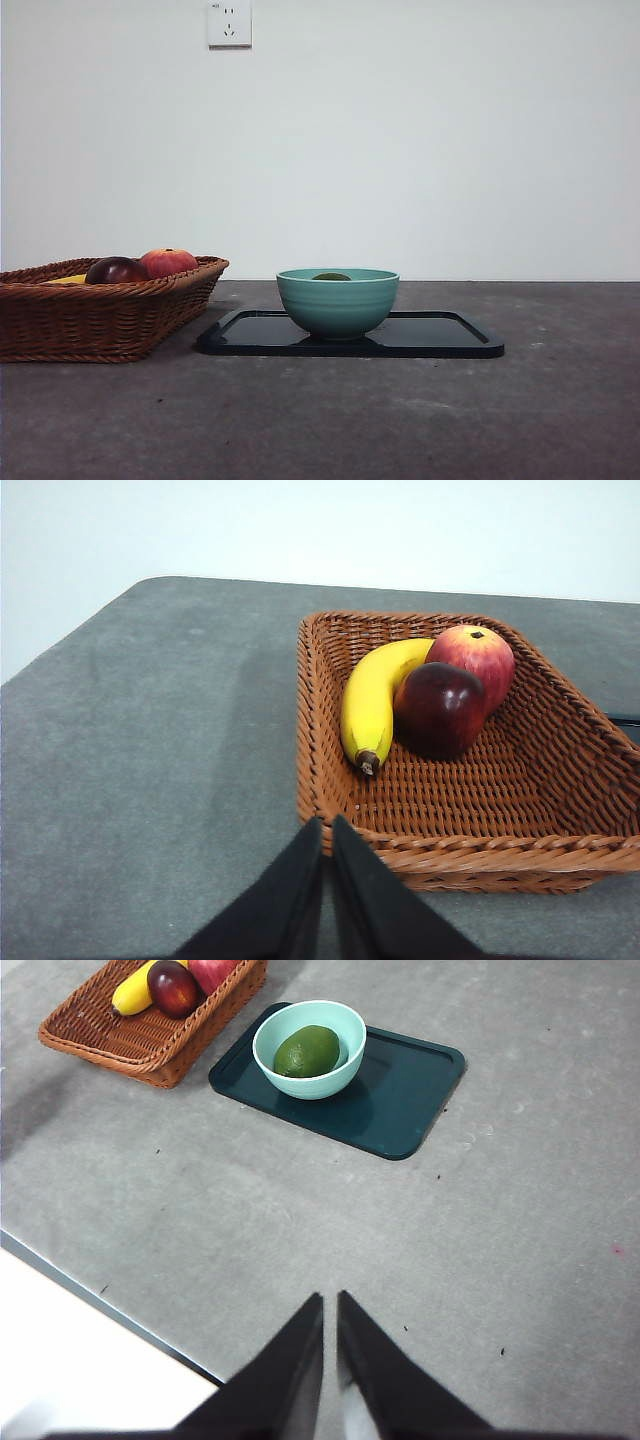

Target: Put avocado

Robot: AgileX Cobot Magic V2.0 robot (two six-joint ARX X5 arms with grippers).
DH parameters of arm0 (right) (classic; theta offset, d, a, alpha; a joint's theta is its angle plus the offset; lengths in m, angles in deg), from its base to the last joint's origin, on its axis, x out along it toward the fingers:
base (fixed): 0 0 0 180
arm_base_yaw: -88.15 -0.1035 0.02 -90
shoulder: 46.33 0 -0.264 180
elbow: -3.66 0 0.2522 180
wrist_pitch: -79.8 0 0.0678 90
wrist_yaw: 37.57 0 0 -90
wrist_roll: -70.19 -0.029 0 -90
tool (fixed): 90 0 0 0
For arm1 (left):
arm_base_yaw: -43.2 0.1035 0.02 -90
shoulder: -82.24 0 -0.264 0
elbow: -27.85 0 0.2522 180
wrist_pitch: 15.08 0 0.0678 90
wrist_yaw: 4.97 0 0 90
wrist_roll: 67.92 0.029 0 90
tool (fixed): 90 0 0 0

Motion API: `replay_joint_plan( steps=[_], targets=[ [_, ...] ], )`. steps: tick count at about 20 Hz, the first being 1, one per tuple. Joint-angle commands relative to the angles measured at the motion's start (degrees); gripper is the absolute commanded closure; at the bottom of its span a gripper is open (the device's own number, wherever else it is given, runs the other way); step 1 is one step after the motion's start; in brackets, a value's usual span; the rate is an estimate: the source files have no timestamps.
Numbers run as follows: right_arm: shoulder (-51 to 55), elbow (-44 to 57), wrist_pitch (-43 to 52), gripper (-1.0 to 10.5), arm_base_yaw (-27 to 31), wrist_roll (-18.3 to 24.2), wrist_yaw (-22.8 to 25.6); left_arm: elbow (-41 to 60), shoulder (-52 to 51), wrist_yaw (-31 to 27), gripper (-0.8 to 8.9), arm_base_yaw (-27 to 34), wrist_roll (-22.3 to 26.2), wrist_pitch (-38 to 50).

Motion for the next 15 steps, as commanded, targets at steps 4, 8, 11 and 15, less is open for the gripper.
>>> replay_joint_plan(
  steps=[4,8,11,15],
  targets=[
    [-0.09,-0.59,0.61,9.3,5.44,-0.22,0.0,1.22,-0.07,-0.39,7.95,0.11,-0.37,-0.33],
    [1.97,4.94,14.64,9.3,20.0,10.01,5.53,1.22,-0.07,-0.39,7.95,0.11,-0.37,-0.33],
    [7.28,19.26,39.41,9.3,29.22,11.5,0.81,1.22,-0.07,-0.39,7.95,0.11,-0.37,-0.33],
    [13.16,38.58,59.54,9.3,35.91,11.91,-4.09,1.22,-0.07,-0.39,7.95,0.11,-0.37,-0.33]
  ],
)
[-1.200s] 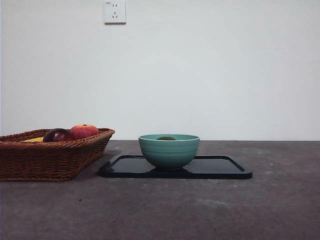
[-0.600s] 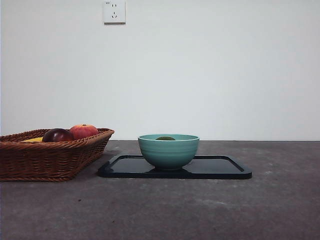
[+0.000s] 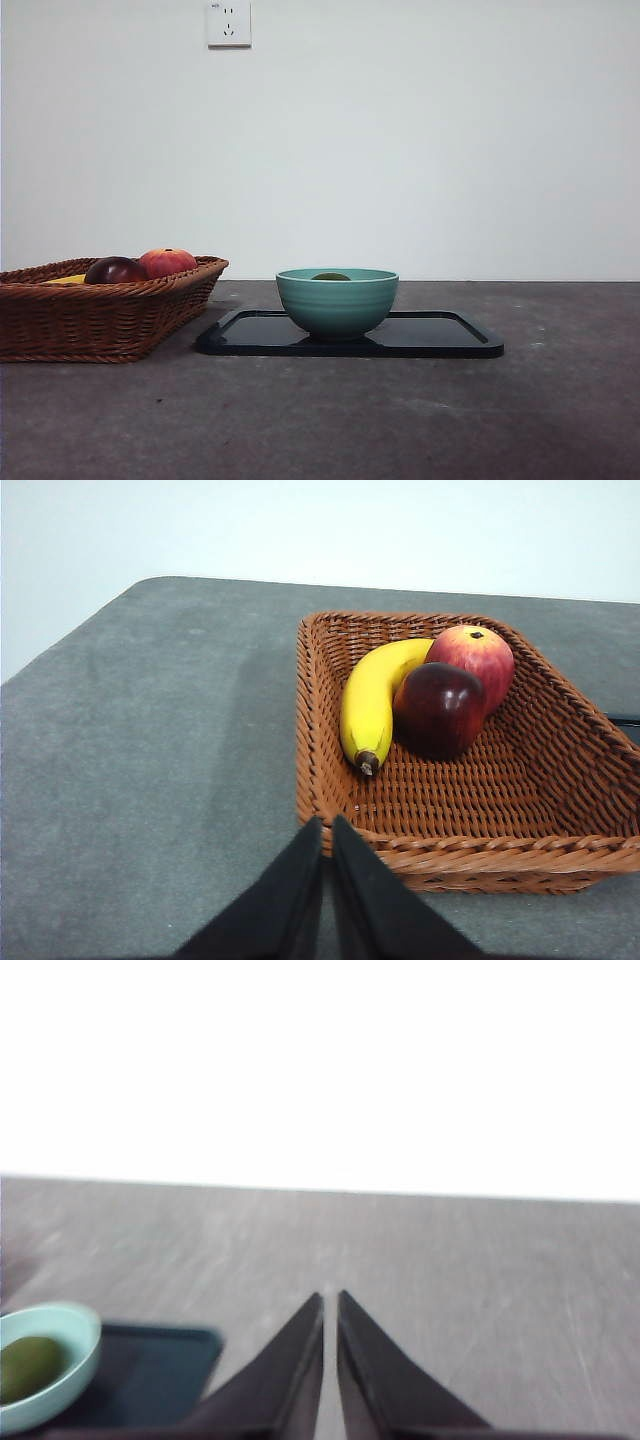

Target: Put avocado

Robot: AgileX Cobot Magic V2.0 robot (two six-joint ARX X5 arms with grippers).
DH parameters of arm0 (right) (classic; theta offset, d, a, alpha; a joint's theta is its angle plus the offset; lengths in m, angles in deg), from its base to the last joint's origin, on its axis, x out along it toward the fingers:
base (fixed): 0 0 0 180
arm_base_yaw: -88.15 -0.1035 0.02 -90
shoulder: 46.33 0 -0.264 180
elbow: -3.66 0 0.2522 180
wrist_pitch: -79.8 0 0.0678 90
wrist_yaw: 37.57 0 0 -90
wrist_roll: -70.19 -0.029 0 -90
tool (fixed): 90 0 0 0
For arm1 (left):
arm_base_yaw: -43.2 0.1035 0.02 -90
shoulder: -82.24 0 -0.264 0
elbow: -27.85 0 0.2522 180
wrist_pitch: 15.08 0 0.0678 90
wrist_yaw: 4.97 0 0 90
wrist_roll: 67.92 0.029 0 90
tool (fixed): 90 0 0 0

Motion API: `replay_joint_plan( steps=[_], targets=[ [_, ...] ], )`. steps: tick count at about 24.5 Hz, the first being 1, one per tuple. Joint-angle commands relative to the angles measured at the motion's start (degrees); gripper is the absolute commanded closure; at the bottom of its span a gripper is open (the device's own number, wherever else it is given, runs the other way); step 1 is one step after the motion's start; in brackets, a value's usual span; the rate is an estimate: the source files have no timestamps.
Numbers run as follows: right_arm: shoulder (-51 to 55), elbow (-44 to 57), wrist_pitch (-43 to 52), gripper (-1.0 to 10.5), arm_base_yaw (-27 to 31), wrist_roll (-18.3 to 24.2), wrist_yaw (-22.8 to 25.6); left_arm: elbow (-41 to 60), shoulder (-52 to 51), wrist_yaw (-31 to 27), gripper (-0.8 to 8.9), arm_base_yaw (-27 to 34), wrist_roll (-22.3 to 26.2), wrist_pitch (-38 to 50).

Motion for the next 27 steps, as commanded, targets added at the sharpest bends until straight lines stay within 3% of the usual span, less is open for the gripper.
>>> replay_joint_plan(
  steps=[1,10,27],
  targets=[
    [2.62,8.72,6.32,9.3,2.03,1.22,0.07,1.22,-0.07,-0.37,7.95,0.11,-0.37,-0.33],
    [10.34,23.26,9.14,9.3,3.96,1.36,6.99,1.22,-0.07,-0.37,7.95,0.11,-0.37,-0.33],
    [10.36,26.53,8.79,9.3,3.96,1.18,6.95,1.22,-0.07,-0.37,7.95,0.11,-0.37,-0.33]
  ],
)
